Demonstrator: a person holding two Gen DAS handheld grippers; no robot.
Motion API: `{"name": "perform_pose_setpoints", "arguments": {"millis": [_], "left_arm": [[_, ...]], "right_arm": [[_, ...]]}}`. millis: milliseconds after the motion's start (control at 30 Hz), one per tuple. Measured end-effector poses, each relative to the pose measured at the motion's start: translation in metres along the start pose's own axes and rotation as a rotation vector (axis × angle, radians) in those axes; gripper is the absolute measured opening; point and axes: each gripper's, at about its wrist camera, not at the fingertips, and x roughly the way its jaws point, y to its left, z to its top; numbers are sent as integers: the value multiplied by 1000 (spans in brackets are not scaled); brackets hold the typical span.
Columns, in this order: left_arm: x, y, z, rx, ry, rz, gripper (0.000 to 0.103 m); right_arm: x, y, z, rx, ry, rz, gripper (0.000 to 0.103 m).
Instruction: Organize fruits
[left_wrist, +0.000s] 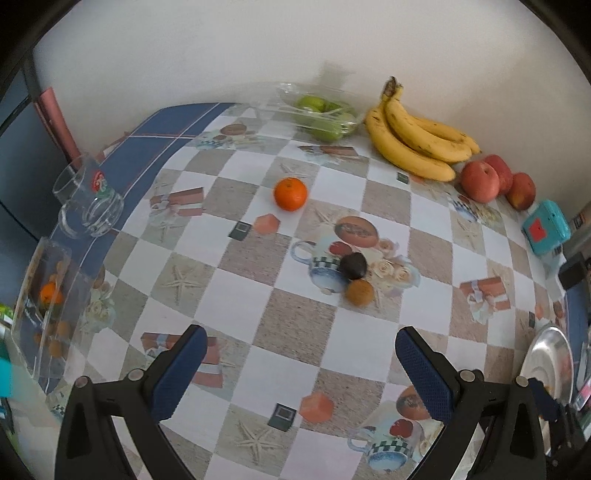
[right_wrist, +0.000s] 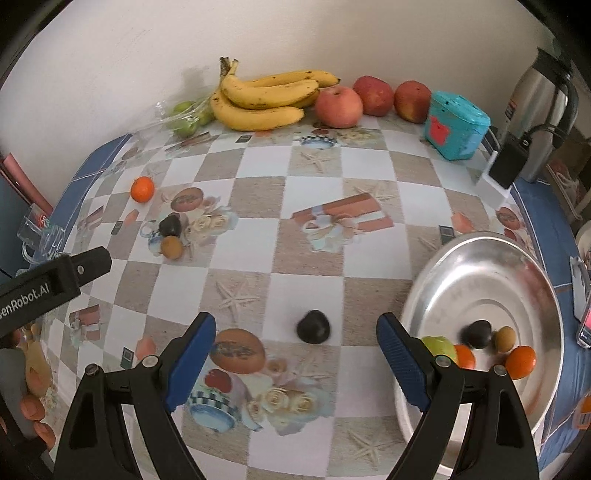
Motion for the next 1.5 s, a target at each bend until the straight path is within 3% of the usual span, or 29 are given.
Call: {"name": "perform_pose_setpoints", "arguments": {"millis": [333, 800, 1100, 1500], "left_arm": [[19, 14, 4, -20, 35, 50, 103], [52, 2, 2, 21, 121, 34, 103], [57, 20, 2, -66, 134, 63, 103], [47, 7, 3, -43, 113, 50, 103]], "right_arm": [[11, 13, 4, 17, 25, 36, 89], [35, -5, 8, 49, 97, 34, 89], [47, -1, 1, 11, 125, 52, 89], [56, -9, -7, -23, 123, 14, 88]]}}
